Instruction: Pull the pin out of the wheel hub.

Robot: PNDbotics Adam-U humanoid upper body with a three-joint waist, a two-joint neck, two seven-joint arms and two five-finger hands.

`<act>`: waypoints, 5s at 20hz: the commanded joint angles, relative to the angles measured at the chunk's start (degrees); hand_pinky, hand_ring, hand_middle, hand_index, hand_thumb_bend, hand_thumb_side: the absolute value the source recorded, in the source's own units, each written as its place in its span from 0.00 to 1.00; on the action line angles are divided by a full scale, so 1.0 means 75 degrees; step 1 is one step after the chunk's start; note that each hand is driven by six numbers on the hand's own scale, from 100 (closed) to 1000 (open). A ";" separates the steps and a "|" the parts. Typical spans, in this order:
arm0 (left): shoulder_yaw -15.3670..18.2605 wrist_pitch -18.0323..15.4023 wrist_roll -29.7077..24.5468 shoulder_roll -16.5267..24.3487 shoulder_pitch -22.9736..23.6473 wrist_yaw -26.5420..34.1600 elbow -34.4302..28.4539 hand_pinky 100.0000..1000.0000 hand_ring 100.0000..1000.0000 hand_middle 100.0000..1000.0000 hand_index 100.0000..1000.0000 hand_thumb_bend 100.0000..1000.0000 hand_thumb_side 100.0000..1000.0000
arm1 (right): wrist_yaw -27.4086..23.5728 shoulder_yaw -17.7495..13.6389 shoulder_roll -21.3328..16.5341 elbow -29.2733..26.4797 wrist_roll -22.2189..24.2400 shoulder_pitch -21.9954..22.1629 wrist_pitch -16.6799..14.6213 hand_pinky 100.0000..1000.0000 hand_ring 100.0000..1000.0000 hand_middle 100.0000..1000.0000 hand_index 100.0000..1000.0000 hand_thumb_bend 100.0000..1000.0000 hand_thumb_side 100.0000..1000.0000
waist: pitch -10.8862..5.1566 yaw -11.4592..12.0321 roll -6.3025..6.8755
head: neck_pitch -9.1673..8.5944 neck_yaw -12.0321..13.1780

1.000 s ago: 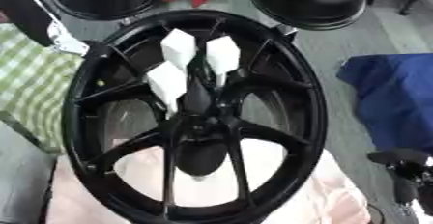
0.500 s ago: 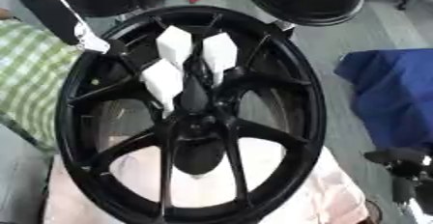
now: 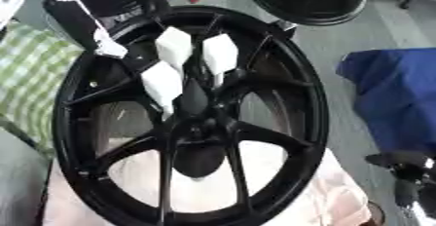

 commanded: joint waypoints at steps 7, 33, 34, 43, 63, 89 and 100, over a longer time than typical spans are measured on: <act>0.0059 -0.0082 0.0202 -0.0057 -0.0278 -0.0161 0.0194 0.84 0.74 0.76 0.86 0.28 0.15 | 0.0127 0.0032 0.0056 -0.0095 0.0029 -0.0093 0.0172 0.80 0.73 0.60 0.76 0.00 0.25 | -0.0035 -0.0078 0.0023 | -0.0184 0.0077; 0.0084 -0.0140 -0.0253 -0.0267 -0.0378 -0.0132 0.0582 0.84 0.72 0.72 0.84 0.24 0.14 | 0.0200 0.0059 0.0165 -0.0095 0.0045 -0.0260 0.0407 0.80 0.73 0.60 0.76 0.00 0.26 | 0.0109 -0.0184 0.0092 | -0.0274 0.0058; 0.0069 -0.0151 -0.0276 -0.0266 -0.0382 -0.0130 0.0594 0.84 0.72 0.72 0.84 0.24 0.14 | 0.0203 0.0059 0.0165 -0.0095 0.0044 -0.0267 0.0416 0.80 0.73 0.60 0.76 0.00 0.26 | 0.0114 -0.0183 0.0098 | -0.0235 0.0089; 0.0024 -0.0199 -0.0297 -0.0306 -0.0451 -0.0116 0.0639 0.84 0.72 0.72 0.84 0.24 0.13 | 0.0203 0.0065 0.0150 -0.0095 0.0057 -0.0322 0.0509 0.80 0.73 0.60 0.76 0.00 0.27 | 0.0143 -0.0172 0.0131 | -0.0148 0.0178; -0.0422 -0.0501 -0.0297 -0.0415 -0.0441 0.0045 0.0853 0.83 0.68 0.62 0.79 0.18 0.09 | 0.0165 0.0044 0.0210 -0.0095 -0.0081 -0.0374 0.0634 0.80 0.72 0.59 0.76 0.00 0.27 | 0.0158 -0.0203 0.0149 | -0.0211 0.0198; 0.0174 0.0286 -0.0297 -0.0354 -0.0645 0.0818 0.0641 0.76 0.44 0.27 0.47 0.00 0.04 | 0.0181 0.0025 0.0282 -0.0095 -0.0139 -0.0356 0.0755 0.81 0.72 0.59 0.76 0.00 0.28 | 0.0088 -0.0165 0.0143 | -0.0176 0.0163; 0.1201 0.0622 0.0433 0.0341 -0.0777 0.1298 0.0435 0.76 0.42 0.26 0.47 0.00 0.02 | 0.0208 -0.0020 0.0305 -0.0095 -0.0176 -0.0270 0.0693 0.81 0.72 0.59 0.76 0.00 0.28 | 0.0027 0.0017 0.0127 | -0.0081 0.0013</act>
